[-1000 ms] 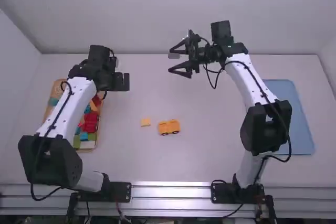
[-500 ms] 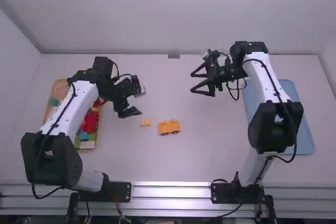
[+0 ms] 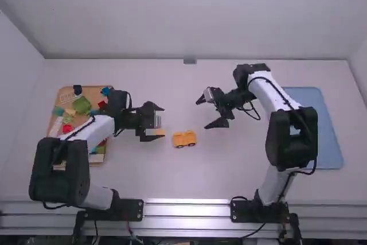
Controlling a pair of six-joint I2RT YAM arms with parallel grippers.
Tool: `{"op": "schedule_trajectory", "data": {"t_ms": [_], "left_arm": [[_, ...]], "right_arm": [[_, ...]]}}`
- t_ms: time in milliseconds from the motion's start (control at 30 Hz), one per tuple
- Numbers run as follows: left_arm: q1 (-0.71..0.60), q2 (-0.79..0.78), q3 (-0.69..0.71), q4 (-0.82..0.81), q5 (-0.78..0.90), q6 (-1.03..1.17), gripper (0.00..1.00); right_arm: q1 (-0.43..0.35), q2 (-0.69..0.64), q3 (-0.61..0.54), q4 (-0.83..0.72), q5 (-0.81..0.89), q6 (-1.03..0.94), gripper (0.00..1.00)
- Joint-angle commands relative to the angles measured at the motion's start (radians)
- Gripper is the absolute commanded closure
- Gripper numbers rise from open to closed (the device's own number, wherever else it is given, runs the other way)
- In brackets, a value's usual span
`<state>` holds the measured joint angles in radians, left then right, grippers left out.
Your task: Assemble lego blocks to make yellow taxi
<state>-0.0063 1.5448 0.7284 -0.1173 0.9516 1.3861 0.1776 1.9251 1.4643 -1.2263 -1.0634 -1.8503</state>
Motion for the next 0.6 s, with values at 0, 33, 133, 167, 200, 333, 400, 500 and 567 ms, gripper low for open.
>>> {"op": "schedule_trajectory", "data": {"t_ms": [0, 33, 133, 167, 200, 333, 400, 500, 567], "left_arm": [[0.008, 0.006, -0.073, 0.118, 0.045, -0.233, 0.01], [0.008, 0.008, -0.085, 0.153, 0.042, -0.264, 0.01], [0.031, 0.013, -0.147, 0.285, 0.017, -0.373, 0.01], [0.040, 0.013, -0.156, 0.297, 0.018, -0.379, 0.01], [0.058, 0.019, -0.167, 0.302, 0.030, -0.380, 0.01], [0.146, 0.062, -0.173, 0.294, 0.102, -0.362, 0.01], [0.181, 0.091, -0.172, 0.289, 0.143, -0.341, 0.01], [0.221, 0.180, -0.172, 0.333, 0.245, -0.313, 0.01], [0.220, 0.204, -0.172, 0.347, 0.264, -0.311, 0.01]], "right_arm": [[-0.017, -0.017, -0.077, 0.075, -0.020, 0.104, 0.01], [-0.021, -0.017, -0.092, 0.099, -0.029, 0.122, 0.01], [-0.034, -0.017, -0.172, 0.227, -0.108, 0.210, 0.01], [-0.034, -0.017, -0.191, 0.259, -0.128, 0.227, 0.01], [-0.034, -0.017, -0.222, 0.312, -0.150, 0.247, 0.01], [-0.019, -0.017, -0.311, 0.470, -0.151, 0.253, 0.01], [-0.010, -0.017, -0.343, 0.520, -0.156, 0.254, 0.01], [0.014, -0.017, -0.407, 0.628, -0.177, 0.254, 0.01], [0.023, -0.017, -0.422, 0.661, -0.177, 0.254, 0.01]]}}
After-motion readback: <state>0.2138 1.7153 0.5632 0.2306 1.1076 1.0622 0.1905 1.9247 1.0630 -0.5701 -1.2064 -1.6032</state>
